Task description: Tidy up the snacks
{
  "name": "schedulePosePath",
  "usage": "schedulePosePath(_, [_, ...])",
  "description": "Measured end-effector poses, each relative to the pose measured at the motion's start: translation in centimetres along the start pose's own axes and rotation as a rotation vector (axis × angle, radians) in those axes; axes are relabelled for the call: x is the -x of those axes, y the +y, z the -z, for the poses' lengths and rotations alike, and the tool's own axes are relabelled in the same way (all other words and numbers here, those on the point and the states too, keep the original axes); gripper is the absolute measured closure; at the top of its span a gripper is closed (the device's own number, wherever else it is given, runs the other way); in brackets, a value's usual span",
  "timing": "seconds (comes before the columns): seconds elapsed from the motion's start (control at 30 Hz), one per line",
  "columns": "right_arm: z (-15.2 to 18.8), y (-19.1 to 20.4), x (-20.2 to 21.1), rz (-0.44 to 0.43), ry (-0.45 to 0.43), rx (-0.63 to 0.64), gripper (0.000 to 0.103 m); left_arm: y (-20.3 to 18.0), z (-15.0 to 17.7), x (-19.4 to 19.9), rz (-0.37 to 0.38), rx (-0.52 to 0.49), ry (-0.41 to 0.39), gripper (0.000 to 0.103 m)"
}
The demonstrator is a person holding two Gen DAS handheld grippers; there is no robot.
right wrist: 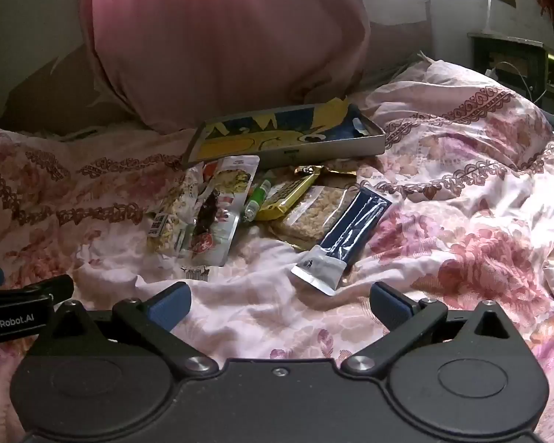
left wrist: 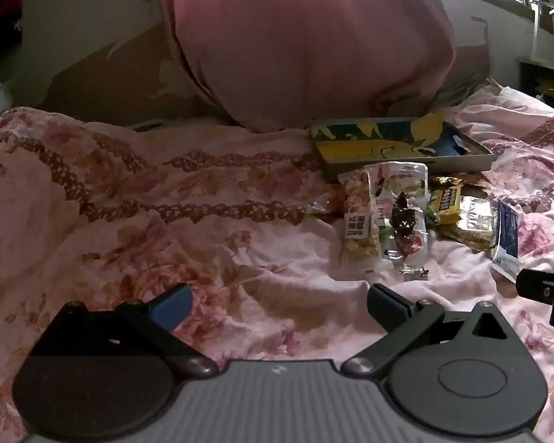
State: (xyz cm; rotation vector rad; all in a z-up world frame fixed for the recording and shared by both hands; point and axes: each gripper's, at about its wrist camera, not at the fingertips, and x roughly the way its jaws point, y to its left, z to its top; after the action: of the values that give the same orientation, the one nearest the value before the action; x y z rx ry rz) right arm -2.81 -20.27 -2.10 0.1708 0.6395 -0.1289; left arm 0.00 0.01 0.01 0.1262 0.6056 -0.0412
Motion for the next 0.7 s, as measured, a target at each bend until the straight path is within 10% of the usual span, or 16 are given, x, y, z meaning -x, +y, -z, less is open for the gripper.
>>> schedulePosePath(0.7, [0.00,0.00,-0.16,0.001,0.004,0.001,0.000,-0.16,0.01,-0.09,-0.002,-0.001,-0.001,0.000])
